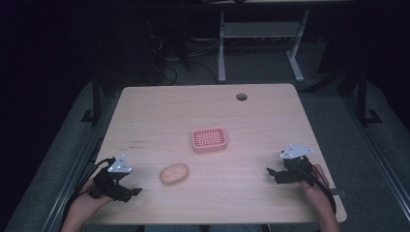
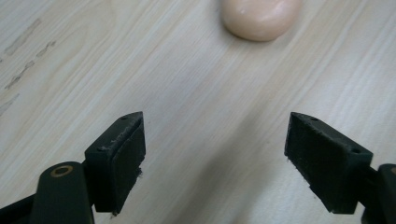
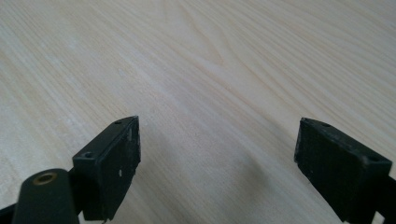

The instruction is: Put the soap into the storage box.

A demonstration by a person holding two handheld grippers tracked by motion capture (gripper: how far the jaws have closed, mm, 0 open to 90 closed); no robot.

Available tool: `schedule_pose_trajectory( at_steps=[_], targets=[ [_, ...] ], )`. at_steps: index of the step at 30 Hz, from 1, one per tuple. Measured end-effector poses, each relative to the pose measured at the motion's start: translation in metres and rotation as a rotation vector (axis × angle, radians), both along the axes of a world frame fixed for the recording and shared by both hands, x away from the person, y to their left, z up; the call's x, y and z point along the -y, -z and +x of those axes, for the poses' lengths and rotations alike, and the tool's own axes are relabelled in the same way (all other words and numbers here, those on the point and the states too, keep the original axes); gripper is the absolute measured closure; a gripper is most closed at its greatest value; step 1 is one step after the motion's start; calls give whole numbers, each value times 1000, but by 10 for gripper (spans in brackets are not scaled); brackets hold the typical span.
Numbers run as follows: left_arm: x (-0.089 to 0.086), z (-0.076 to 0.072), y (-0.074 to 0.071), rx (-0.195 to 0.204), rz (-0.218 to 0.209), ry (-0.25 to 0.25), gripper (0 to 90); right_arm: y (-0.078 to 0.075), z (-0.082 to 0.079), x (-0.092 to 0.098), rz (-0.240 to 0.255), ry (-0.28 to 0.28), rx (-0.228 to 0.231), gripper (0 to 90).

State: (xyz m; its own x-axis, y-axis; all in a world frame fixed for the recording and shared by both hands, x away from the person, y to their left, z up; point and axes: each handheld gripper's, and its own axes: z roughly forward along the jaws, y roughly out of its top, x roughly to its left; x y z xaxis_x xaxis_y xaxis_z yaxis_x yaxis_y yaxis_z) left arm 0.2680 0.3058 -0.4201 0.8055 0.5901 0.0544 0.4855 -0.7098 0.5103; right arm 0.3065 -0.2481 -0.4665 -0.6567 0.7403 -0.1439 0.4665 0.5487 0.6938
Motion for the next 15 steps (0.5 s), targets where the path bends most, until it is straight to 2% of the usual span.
schedule_pose_trajectory(
  at_steps=[3,5,7,12,15],
  targets=[
    [2,1,2,-11,-2,-4,203,0,0,-1,9,1,2,139],
    [7,3,5,-35,-1,13,208,-1,-1,0,9,1,7,139],
    [9,4,5,-40,1,21,205,-2,-1,0,7,0,11,139],
    [26,6,3,-32,11,56,204,-3,-2,-1,11,1,15,139],
    [37,7,4,-33,33,74,203,-4,-3,-3,11,-4,19,139]
  ],
)
